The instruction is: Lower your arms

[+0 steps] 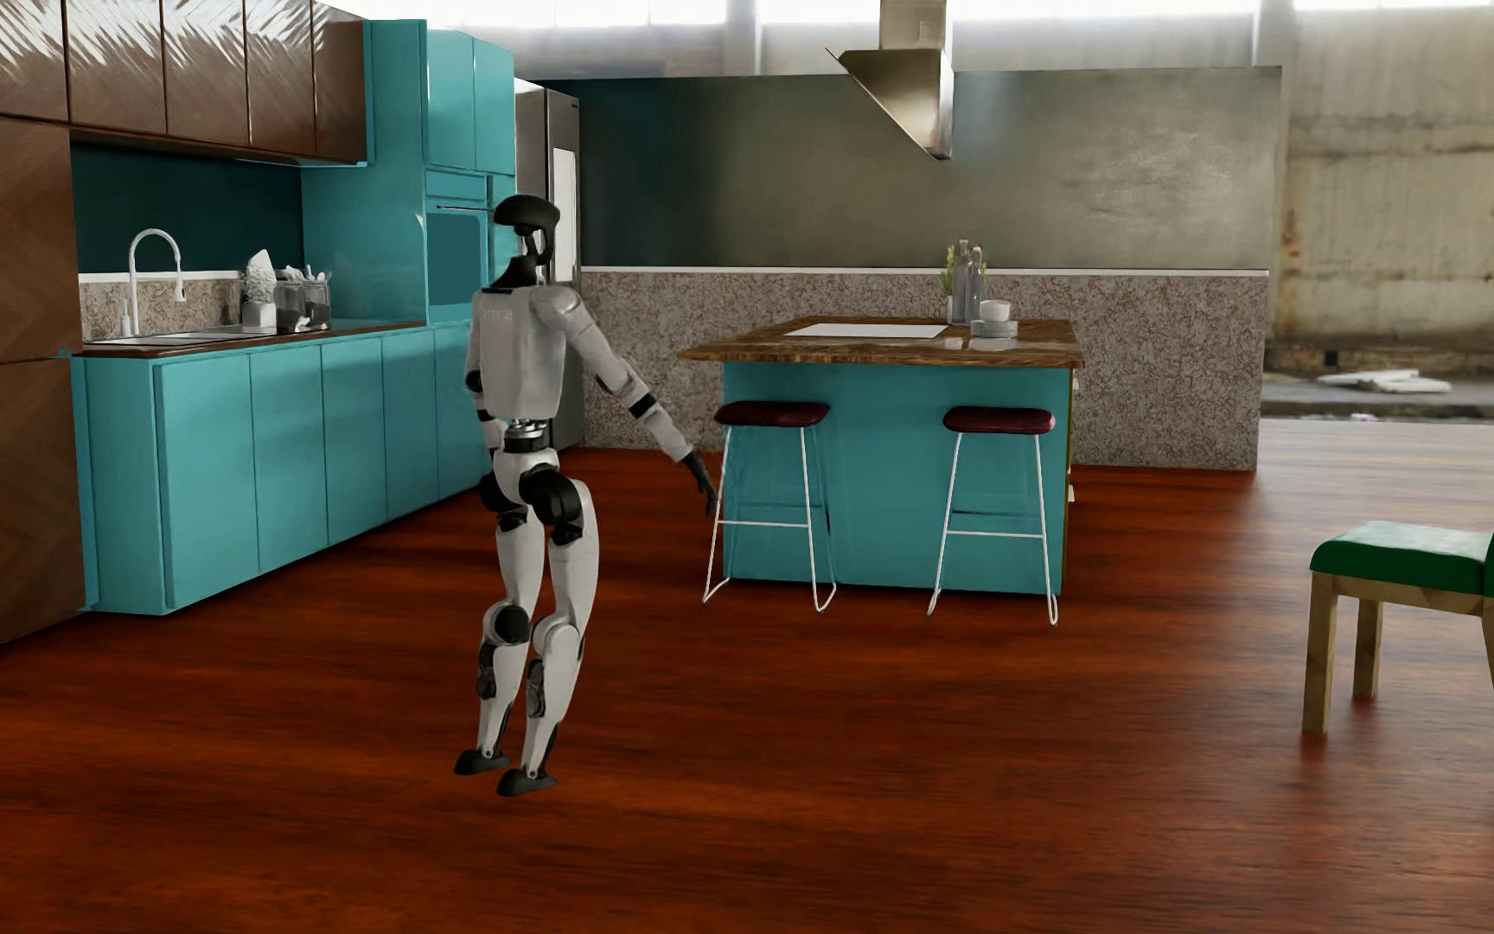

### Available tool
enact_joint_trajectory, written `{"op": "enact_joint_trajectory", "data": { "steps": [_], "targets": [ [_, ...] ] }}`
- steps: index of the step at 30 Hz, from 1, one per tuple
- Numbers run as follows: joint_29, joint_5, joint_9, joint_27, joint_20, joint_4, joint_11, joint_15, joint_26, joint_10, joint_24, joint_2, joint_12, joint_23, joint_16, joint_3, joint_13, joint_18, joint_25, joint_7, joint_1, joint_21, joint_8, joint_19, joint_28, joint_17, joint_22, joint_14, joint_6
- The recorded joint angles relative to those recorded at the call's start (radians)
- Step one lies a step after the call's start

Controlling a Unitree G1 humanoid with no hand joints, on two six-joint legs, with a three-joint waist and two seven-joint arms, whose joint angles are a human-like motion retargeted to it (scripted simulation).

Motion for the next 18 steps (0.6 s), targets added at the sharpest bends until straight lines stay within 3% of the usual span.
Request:
{"op": "enact_joint_trajectory", "data": {
  "steps": [4, 9, 14, 18],
  "targets": [
    [0.000, -0.010, -0.001, 0.000, -0.071, -0.010, 0.001, -0.005, 0.000, -0.002, 0.000, -0.006, 0.004, -0.106, -0.026, -0.027, 0.238, 0.000, 0.000, 0.000, -0.007, 0.000, 0.000, 0.000, 0.000, 0.061, 0.009, 0.007, 0.036],
    [0.000, -0.013, -0.012, 0.000, -0.047, -0.023, 0.006, -0.015, 0.000, 0.026, 0.000, -0.015, 0.042, -0.298, -0.017, -0.035, 0.477, 0.000, 0.000, 0.000, -0.018, 0.000, 0.000, 0.000, 0.000, 0.081, 0.028, -0.023, 0.038],
    [0.000, -0.011, -0.008, 0.000, 0.002, -0.021, 0.007, -0.031, 0.000, 0.006, 0.000, -0.014, 0.084, -0.319, -0.026, -0.034, 0.535, 0.000, 0.000, 0.000, -0.011, 0.000, 0.000, 0.000, 0.000, 0.101, 0.016, -0.008, 0.042],
    [0.000, -0.011, -0.017, 0.000, -0.040, -0.018, 0.006, -0.031, 0.000, 0.005, 0.000, -0.026, 0.100, -0.333, -0.037, -0.032, 0.527, 0.000, 0.000, 0.000, -0.022, -0.022, 0.000, 0.000, 0.000, 0.096, 0.015, -0.003, 0.029]
  ]
}}
